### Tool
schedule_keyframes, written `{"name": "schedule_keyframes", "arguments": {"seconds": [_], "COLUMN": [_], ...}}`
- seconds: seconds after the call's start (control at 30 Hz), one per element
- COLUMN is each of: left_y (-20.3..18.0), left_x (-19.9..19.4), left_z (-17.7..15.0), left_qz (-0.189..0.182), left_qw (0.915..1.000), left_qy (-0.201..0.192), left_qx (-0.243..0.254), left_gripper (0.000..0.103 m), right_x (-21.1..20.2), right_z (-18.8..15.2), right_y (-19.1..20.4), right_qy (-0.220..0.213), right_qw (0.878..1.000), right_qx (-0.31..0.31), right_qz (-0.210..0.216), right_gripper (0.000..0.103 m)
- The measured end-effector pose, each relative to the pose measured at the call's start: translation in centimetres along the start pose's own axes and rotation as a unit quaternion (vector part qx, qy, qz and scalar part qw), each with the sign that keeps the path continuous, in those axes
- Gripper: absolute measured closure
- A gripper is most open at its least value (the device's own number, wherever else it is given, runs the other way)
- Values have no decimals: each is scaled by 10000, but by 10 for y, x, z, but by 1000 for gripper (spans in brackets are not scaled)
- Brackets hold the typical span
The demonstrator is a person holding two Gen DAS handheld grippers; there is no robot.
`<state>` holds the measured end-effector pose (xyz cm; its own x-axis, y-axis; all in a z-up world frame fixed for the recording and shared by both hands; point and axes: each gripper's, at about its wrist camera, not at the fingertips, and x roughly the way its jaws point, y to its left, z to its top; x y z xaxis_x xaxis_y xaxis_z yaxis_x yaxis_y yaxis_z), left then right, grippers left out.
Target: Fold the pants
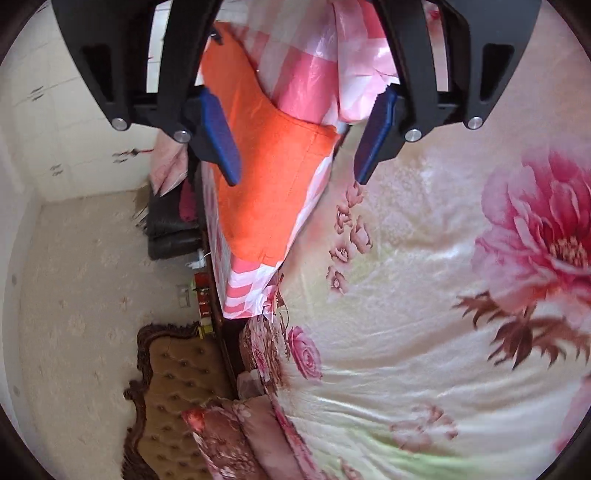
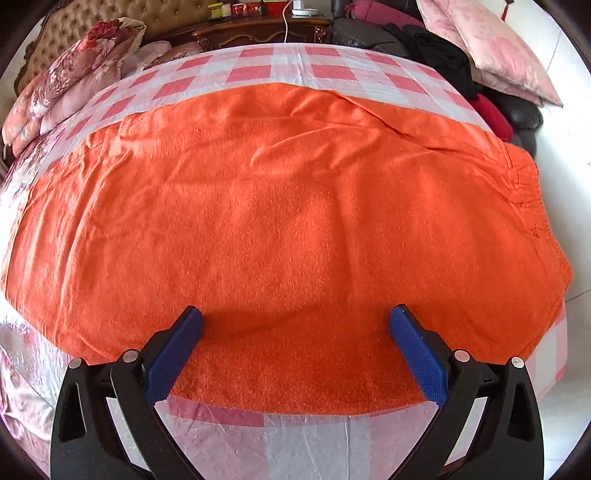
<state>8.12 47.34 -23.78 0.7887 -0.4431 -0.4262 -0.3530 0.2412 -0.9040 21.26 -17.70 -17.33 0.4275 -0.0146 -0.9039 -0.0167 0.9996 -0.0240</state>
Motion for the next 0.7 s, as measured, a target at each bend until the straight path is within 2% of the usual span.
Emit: {"name": "schedule_keyframes", "arguments": {"seconds": [0.07, 0.13, 0.23, 0.33, 0.37, 0.4, 0.43, 0.5, 0.53, 0.57, 0.6, 0.63, 0.7], "left_y": [19, 31, 43, 44, 41, 33, 12, -41, -74, -106, -134, -161, -192], "left_x": [3, 9, 20, 23, 18, 6, -6, -17, -13, -3, 11, 31, 71], "left_z": [-5, -11, -15, -14, -13, -12, -12, -22, -34, -52, -74, -101, -152], "left_qz": [-143, -359, -725, -796, -451, 239, 754, 1211, 1464, 1676, 1819, 1938, 2001], "left_qw": [9991, 9970, 9911, 9889, 9917, 9948, 9951, 9863, 9742, 9561, 9334, 9059, 8625], "left_qy": [11, 116, 308, 284, 106, -197, -492, -745, -709, -610, -471, -288, 9], "left_qx": [-411, -681, -1069, -1221, -1196, -969, -402, 842, 1563, 2325, 3058, 3756, 4649], "left_gripper": [40, 40, 40, 39, 41, 42, 42, 45, 45, 45, 42, 40, 34], "right_x": [-1, -12, -37, -46, -45, -43, -39, -33, -30, -26, -21, -14, -3], "right_z": [0, 0, 6, 11, 11, 12, 11, 11, 10, 9, 8, 7, 4], "right_y": [-1, 2, 17, 37, 43, 49, 54, 56, 55, 54, 52, 49, 44], "right_qy": [-37, -316, -766, -792, -743, -691, -578, -490, -484, -463, -418, -312, -96], "right_qw": [10000, 9991, 9963, 9943, 9942, 9946, 9962, 9970, 9970, 9974, 9979, 9986, 9994], "right_qx": [-10, -98, -349, -486, -546, -590, -578, -528, -495, -463, -418, -344, -206], "right_qz": [-36, -272, 182, 517, 545, 496, 295, 299, 336, 295, 246, 245, 250], "right_gripper": [7, 10, 11, 11, 11, 11, 11, 11, 11, 10, 10, 10, 10]}}
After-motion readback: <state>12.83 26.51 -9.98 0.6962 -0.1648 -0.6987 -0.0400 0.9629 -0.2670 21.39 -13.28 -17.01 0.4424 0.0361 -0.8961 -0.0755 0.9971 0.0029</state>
